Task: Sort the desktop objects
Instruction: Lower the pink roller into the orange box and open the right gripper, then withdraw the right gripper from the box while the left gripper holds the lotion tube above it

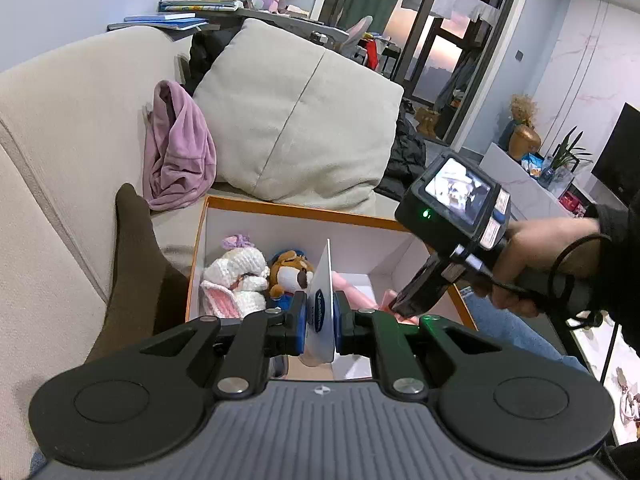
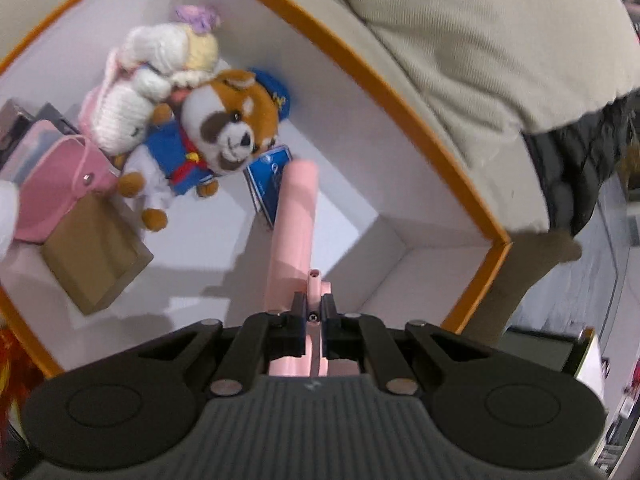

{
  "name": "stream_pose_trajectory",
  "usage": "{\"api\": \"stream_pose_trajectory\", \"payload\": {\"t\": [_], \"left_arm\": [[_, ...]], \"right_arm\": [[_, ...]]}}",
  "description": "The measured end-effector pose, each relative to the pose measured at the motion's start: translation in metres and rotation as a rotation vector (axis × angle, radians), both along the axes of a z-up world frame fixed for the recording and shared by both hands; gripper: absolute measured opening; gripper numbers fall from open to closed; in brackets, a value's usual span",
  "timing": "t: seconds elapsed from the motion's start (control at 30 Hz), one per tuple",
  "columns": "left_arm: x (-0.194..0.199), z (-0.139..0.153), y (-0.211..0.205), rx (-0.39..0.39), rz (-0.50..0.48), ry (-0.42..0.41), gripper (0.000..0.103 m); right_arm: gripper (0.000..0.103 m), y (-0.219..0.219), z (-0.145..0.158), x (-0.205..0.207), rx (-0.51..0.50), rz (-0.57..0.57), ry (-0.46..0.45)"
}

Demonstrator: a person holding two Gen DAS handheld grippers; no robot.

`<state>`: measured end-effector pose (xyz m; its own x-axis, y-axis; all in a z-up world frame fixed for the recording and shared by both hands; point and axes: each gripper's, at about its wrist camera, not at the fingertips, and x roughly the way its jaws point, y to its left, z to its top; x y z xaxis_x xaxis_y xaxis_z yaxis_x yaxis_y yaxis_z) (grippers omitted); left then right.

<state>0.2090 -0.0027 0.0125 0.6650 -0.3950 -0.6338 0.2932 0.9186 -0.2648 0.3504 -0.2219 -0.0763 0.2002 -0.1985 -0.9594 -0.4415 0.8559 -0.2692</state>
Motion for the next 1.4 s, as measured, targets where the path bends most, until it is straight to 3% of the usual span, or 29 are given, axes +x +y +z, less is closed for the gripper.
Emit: {"api": "stream_pose_trajectory", "payload": {"t": [0.17, 0.27, 0.3, 0.37, 0.5, 0.73, 0.87, 0.93, 1.23, 1.3, 1.4], "left_arm": [[0.002, -0.005, 0.001, -0.005, -0.001, 0.012, 0.014], [0.002, -0.006, 0.001, -0.008, 0.0, 0.014, 0.014], [0.002, -0.007, 0.002, -0.009, 0.001, 0.015, 0.014], [0.002, -0.007, 0.002, -0.009, 0.002, 0.013, 0.014], [0.002, -0.006, 0.001, -0.01, 0.001, 0.011, 0.014], [0.003, -0.007, -0.003, -0.001, -0.003, 0.018, 0.014], [0.003, -0.008, -0.003, 0.0, 0.001, 0.021, 0.014], [0.003, -0.008, -0.003, 0.0, 0.0, 0.023, 0.014], [0.002, -0.01, -0.002, -0.001, -0.004, 0.026, 0.014], [0.001, -0.01, -0.002, 0.001, -0.003, 0.026, 0.014], [0.001, -0.011, -0.003, 0.005, -0.003, 0.029, 0.014]], "right_arm": [[0.012, 0.002, 0.004, -0.007, 0.114, -0.002, 0.042], [0.027, -0.002, 0.02, -0.006, 0.204, -0.013, 0.034], [0.027, -0.006, 0.025, -0.003, 0.216, -0.02, 0.022], [0.027, -0.013, 0.03, 0.003, 0.208, -0.036, -0.006], [0.023, -0.021, 0.019, 0.006, 0.084, -0.017, -0.04], [0.025, -0.017, -0.002, 0.0, 0.126, 0.01, 0.015], [0.058, -0.013, -0.01, 0.0, 0.14, 0.018, 0.02], [0.066, -0.011, -0.011, 0.001, 0.136, 0.025, -0.001], [0.061, -0.025, -0.027, 0.008, 0.296, -0.12, 0.1], [0.045, -0.022, -0.029, 0.005, 0.302, -0.109, 0.108], [0.043, -0.017, -0.022, 0.001, 0.27, -0.08, 0.081]]}}
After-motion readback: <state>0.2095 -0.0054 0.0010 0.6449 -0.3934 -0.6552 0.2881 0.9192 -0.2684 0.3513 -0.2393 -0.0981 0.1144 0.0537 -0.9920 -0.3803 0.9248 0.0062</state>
